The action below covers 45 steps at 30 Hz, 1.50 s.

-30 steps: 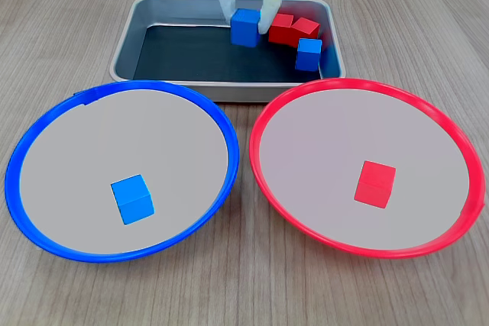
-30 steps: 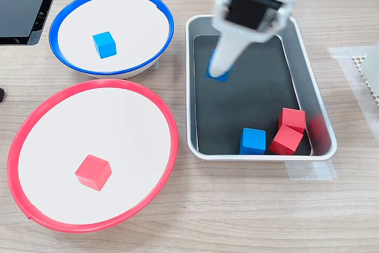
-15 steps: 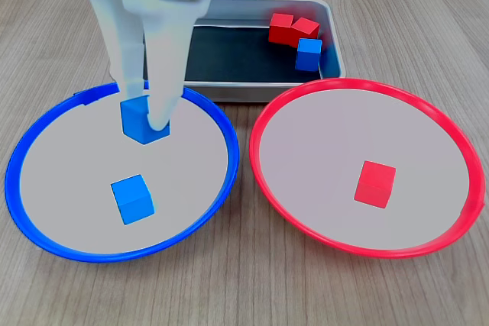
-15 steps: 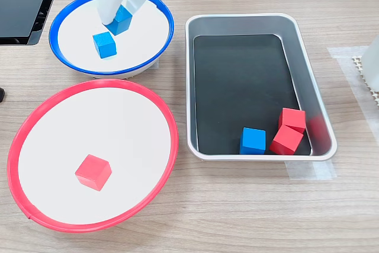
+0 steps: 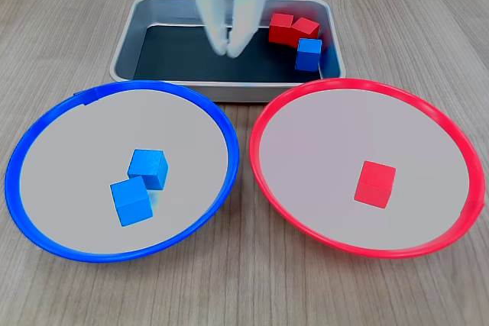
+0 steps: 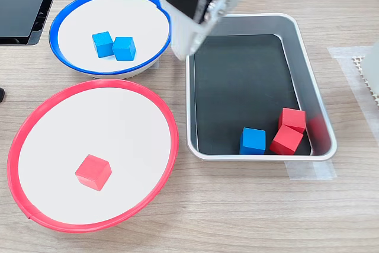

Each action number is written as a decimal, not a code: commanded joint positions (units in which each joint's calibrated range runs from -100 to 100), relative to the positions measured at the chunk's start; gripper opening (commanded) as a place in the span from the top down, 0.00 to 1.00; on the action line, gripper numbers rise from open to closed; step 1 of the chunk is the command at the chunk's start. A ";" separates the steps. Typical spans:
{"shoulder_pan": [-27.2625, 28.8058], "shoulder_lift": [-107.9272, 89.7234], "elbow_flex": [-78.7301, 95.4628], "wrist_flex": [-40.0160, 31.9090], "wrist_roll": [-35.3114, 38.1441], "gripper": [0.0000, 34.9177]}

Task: Move six blocks from tray to matching dishes

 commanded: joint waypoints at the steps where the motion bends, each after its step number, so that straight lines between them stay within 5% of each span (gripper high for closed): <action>1: -7.37 -13.52 12.58 0.40 -7.57 1.00; 4: -13.02 -18.98 19.68 -0.43 -14.75 0.99; 10: -20.36 -21.88 24.87 0.89 -27.40 0.58; 13: -20.64 -22.05 25.96 0.65 -31.79 0.50; 38: -19.51 -4.56 22.41 -6.54 -37.56 0.60; 45: -20.93 -0.04 16.86 -5.79 -38.78 0.87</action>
